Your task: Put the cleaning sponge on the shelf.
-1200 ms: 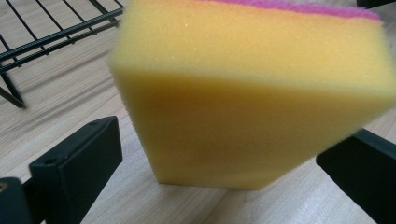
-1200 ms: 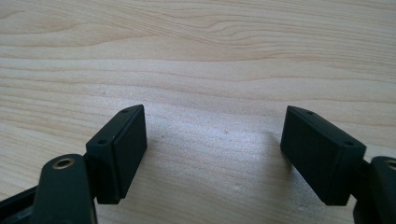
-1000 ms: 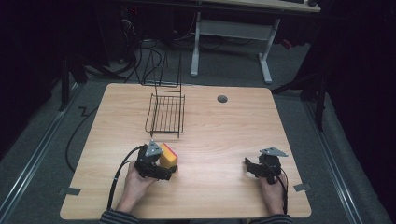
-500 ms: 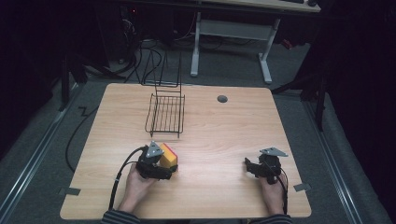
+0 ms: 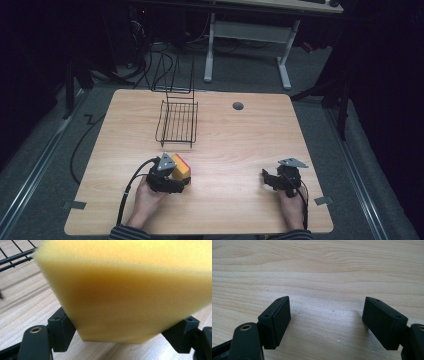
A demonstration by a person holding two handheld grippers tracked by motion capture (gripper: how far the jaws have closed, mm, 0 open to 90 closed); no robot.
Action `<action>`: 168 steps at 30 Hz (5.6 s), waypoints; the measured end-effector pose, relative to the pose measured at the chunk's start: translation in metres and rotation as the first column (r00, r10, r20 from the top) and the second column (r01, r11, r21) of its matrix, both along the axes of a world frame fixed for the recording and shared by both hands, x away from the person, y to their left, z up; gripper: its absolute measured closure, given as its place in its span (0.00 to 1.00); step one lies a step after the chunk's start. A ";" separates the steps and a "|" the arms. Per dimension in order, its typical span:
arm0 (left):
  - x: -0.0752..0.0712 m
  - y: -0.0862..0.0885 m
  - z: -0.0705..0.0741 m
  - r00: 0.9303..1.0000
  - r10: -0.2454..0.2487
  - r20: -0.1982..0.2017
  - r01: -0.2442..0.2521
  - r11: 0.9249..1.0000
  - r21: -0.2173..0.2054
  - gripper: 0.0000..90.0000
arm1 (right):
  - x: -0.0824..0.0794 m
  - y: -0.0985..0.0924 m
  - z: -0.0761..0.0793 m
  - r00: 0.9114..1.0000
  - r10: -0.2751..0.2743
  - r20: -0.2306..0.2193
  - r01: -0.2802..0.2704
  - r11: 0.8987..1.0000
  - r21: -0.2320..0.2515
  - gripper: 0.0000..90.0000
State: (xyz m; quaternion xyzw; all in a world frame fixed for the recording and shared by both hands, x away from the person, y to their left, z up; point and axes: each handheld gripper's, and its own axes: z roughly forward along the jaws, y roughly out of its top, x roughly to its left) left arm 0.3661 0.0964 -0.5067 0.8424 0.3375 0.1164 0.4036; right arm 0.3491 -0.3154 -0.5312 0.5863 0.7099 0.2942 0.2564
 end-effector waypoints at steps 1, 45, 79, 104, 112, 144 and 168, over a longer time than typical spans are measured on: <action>0.000 0.000 0.000 1.000 -0.002 -0.003 0.002 1.000 -0.001 0.26 | 0.000 0.000 0.000 1.000 0.000 0.000 0.000 1.000 0.000 0.25; -0.003 0.037 0.063 0.999 -0.022 0.040 0.025 0.997 -0.071 0.27 | 0.000 0.000 0.000 1.000 0.001 0.000 -0.001 1.000 0.000 0.25; 0.028 0.031 0.103 0.996 0.001 0.088 0.003 0.999 -0.039 0.27 | 0.000 0.000 0.000 1.000 0.001 -0.004 -0.001 1.000 0.001 0.25; 0.063 0.027 0.099 0.993 0.084 0.077 -0.082 0.996 -0.029 0.27 | 0.000 0.000 0.000 1.000 0.002 -0.005 -0.002 1.000 0.002 0.25; 0.074 0.022 0.098 0.993 0.101 0.065 -0.099 0.995 -0.033 0.27 | -0.001 0.000 0.000 1.000 0.002 -0.005 -0.002 1.000 0.001 0.25; 0.123 0.003 0.065 0.966 0.251 0.067 -0.251 0.968 -0.017 0.27 | -0.001 0.000 0.000 1.000 0.002 -0.004 -0.002 1.000 0.001 0.25; 0.145 -0.005 0.043 0.945 0.324 0.046 -0.326 0.945 0.024 0.27 | 0.000 0.000 0.000 1.000 0.001 -0.005 -0.001 1.000 0.001 0.25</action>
